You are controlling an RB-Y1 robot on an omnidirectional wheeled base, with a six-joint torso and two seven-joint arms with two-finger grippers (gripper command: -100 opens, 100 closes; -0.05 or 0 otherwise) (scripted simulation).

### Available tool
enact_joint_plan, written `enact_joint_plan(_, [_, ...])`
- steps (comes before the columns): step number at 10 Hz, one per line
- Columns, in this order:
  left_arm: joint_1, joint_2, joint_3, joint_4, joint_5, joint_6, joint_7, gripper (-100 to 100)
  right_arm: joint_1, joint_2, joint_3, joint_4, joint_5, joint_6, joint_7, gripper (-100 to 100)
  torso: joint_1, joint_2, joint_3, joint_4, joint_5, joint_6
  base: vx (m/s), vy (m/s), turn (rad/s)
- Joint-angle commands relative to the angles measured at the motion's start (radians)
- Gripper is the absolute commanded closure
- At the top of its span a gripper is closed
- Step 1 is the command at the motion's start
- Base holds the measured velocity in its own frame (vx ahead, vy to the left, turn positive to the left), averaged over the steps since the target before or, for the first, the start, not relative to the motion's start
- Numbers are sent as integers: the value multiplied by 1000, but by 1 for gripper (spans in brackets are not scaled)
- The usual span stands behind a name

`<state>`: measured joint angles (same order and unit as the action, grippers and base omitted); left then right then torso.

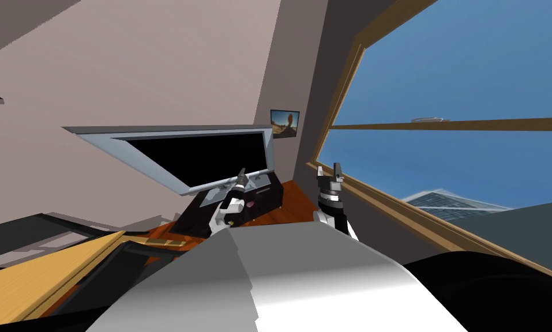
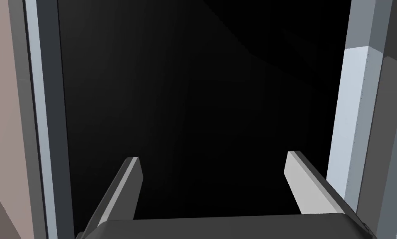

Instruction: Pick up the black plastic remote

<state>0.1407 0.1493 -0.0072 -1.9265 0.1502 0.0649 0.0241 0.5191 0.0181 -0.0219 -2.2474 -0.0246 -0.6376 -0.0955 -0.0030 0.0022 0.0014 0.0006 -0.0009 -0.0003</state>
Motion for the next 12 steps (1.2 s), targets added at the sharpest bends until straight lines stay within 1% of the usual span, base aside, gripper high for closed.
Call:
enact_joint_plan(1, [-36, 2, 4, 50, 12, 50, -5, -100, 0, 0, 0, 0, 0, 0, 0, 0, 0, 0, 0, 0, 0, 0, -22, -51, -27])
enact_joint_plan(2, [-36, 2, 4, 55, 12, 53, -5, -100, 0, 0, 0, 0, 0, 0, 0, 0, 0, -1, 0, 0, 0, 0, -21, -49, -16])
enact_joint_plan(3, [-70, 5, 9, 90, 21, 99, -9, -100, 0, 0, 0, 0, 0, 0, 0, 0, 0, -1, -1, 0, 0, 0, -26, -53, -24])
enact_joint_plan(4, [-70, 5, 9, 106, 21, 100, -9, -100, 0, 0, 0, 0, 0, 0, 0, 0, 0, -1, -1, 0, 0, 0, -20, -50, -17])
enact_joint_plan(5, [-105, 7, 14, 141, 30, 144, -11, -100, 0, 0, 0, 0, 0, 0, 0, 0, 0, -1, -1, 0, 0, 0, -18, -68, -26])
enact_joint_plan(6, [-105, 7, 14, 158, 30, 148, -11, -100, 0, 0, 0, 0, 0, 0, 0, 0, -1, -1, -1, 0, 0, 0, -13, -54, -14])
enact_joint_plan(7, [-139, 10, 21, 193, 39, 192, -13, -100, 0, 0, 0, 0, 0, 0, 0, 0, 0, -1, -1, 0, 0, 0, -13, -54, -27])
enact_joint_plan(8, [-139, 10, 21, 213, 39, 198, -13, -100, 0, 0, 0, 0, 0, 0, 0, 0, 0, -2, -1, 0, 0, 0, -4, -46, -17])
enact_joint_plan(9, [-174, 13, 28, 249, 46, 233, -15, -100, 0, 0, 0, 0, 0, 0, 0, 0, 0, -2, -1, 0, 0, 0, 1, -60, -22])
enact_joint_plan(10, [-174, 13, 28, 269, 46, 249, -15, -100, 0, 0, 0, 0, 0, 0, 0, 0, -1, -2, -1, 0, 0, 0, 7, -47, -11])
enact_joint_plan(11, [-207, 16, 36, 305, 52, 284, -15, -100, 0, 0, 0, 0, 0, 0, 0, 0, 0, -3, -2, -1, 0, 0, 23, -50, -30])
enact_joint_plan(12, [-207, 16, 36, 327, 52, 300, -15, -100, 0, 0, 0, 0, 0, 0, 0, 0, 0, -4, -2, -1, 0, 0, 23, -42, -14])
